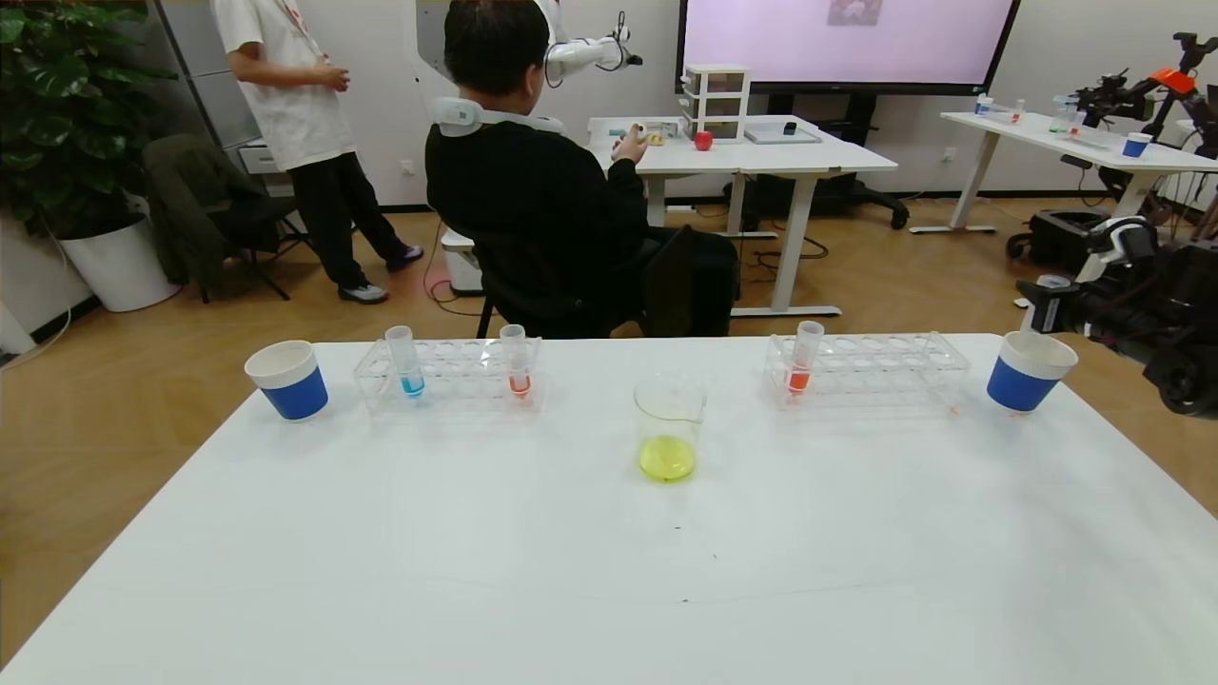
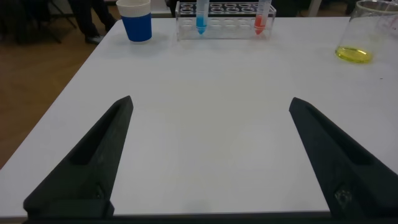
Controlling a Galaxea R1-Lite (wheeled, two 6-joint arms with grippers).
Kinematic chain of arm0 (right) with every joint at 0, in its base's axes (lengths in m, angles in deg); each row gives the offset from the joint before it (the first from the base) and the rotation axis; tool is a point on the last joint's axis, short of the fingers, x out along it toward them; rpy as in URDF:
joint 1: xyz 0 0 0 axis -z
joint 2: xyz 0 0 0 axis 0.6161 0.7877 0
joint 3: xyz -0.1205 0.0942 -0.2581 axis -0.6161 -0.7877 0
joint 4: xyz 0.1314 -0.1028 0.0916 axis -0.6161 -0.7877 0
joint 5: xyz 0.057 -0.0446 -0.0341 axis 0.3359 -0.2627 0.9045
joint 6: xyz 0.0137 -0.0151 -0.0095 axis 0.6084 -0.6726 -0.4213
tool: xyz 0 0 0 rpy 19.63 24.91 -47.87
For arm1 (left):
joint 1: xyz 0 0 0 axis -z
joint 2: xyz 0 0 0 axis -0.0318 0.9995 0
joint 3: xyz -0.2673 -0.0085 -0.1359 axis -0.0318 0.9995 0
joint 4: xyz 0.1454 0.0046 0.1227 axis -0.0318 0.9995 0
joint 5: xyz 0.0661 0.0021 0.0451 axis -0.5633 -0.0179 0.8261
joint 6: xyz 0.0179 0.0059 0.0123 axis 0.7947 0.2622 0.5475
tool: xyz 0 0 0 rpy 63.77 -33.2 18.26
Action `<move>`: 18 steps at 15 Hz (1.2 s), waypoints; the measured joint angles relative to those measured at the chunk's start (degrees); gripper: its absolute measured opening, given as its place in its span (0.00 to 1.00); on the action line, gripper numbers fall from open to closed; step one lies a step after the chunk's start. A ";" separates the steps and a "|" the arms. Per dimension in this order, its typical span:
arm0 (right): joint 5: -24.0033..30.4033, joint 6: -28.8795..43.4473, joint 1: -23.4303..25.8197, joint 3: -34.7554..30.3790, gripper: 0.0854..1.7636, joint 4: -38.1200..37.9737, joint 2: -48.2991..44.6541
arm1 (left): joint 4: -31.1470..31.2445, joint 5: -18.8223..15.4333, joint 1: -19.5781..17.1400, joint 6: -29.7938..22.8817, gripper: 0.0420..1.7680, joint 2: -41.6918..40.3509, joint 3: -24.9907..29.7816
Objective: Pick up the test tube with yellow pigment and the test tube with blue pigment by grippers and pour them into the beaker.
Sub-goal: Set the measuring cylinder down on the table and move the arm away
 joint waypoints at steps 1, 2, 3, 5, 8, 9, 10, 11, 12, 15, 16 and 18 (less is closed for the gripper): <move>-0.02 0.00 0.18 0.46 0.25 0.17 0.88 | -0.02 0.00 0.00 0.00 0.99 0.00 0.00; -0.02 -0.01 0.29 0.72 0.25 0.21 1.55 | -0.02 0.00 0.00 0.00 0.99 0.00 0.00; 0.00 0.00 0.40 0.77 0.25 0.26 2.12 | -0.02 0.00 0.00 0.00 0.99 0.00 0.00; -0.02 0.00 0.63 0.33 0.25 1.16 3.11 | 0.00 0.00 0.00 0.00 0.99 0.00 0.00; 0.00 -0.04 1.04 -0.20 0.25 2.79 4.52 | 0.00 0.00 0.00 0.00 0.99 0.00 0.00; 0.00 -0.04 1.10 -0.33 0.25 2.77 4.72 | 0.00 0.00 0.00 0.00 0.99 0.00 0.00; 0.00 -0.06 1.15 -0.44 0.25 2.73 4.80 | 0.00 0.00 -0.02 -0.02 0.99 0.00 0.00; -0.02 -0.01 1.15 -0.52 0.31 2.66 4.83 | 0.00 0.00 0.00 0.00 0.99 0.00 0.00; 0.09 0.02 1.12 -0.52 0.46 2.63 4.83 | 0.00 0.00 0.00 0.00 0.99 0.00 0.00; 0.35 0.18 0.93 -0.55 0.97 2.99 4.71 | -0.02 0.00 0.00 -0.02 0.99 0.00 0.00; 0.35 0.22 0.77 -0.55 0.98 2.99 4.57 | 0.00 0.00 0.00 0.00 0.99 0.00 0.00; 0.30 0.33 0.20 -0.50 0.98 2.74 3.74 | 0.00 0.00 0.00 -0.02 0.99 0.00 0.00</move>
